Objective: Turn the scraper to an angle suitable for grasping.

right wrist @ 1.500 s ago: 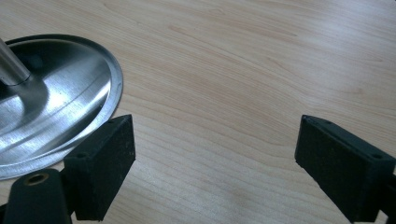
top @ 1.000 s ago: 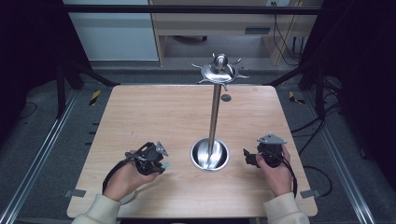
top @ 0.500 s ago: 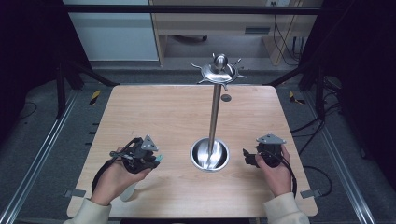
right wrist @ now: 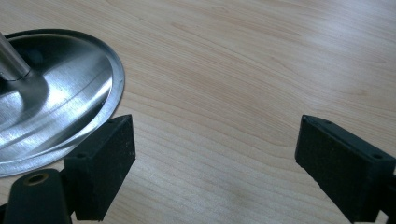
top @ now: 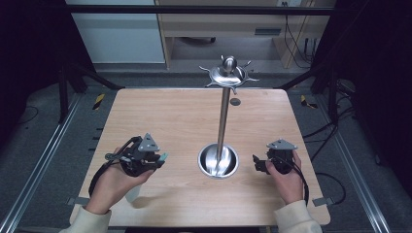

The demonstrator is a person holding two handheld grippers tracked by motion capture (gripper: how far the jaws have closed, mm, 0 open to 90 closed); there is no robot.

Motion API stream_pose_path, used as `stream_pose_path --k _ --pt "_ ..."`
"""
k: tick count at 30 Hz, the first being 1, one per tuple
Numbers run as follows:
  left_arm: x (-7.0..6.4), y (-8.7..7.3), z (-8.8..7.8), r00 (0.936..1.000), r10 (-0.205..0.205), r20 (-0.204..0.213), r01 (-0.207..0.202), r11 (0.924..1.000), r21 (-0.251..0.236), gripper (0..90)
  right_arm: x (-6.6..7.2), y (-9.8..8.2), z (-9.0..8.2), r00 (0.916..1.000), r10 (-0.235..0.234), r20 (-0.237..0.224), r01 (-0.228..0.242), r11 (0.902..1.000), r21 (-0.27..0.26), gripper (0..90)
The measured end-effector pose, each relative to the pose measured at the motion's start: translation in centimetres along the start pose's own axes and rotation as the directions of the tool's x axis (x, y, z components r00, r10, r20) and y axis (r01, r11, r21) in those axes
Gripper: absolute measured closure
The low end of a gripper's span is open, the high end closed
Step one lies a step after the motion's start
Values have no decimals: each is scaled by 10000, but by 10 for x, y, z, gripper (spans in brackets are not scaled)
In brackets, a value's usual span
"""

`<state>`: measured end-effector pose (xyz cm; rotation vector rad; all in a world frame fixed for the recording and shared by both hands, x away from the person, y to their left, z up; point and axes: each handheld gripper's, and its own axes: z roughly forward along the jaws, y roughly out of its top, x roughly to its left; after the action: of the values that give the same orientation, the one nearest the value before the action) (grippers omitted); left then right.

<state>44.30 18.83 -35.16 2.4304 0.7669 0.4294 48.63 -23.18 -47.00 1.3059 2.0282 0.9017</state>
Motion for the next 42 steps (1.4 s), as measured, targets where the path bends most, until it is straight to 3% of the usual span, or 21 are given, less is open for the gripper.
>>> stream_pose_path --k 10,19,26,42 --pt "0 10 -6 9999 87 -80 -89 9997 -245 742 0 0 0 10000 11 18 -11 10000 24 125" --pt "1 22 -12 9999 110 -48 -114 9962 -864 743 0 0 0 10000 -15 24 15 10000 20 125" --pt "0 29 -18 9999 40 -133 -61 9876 -1570 743 0 0 0 10000 -28 3 28 10000 2 125" --pt "-6 41 -20 9998 59 -213 -104 9760 -2177 743 0 0 1 10000 -51 2 51 10000 -4 125"
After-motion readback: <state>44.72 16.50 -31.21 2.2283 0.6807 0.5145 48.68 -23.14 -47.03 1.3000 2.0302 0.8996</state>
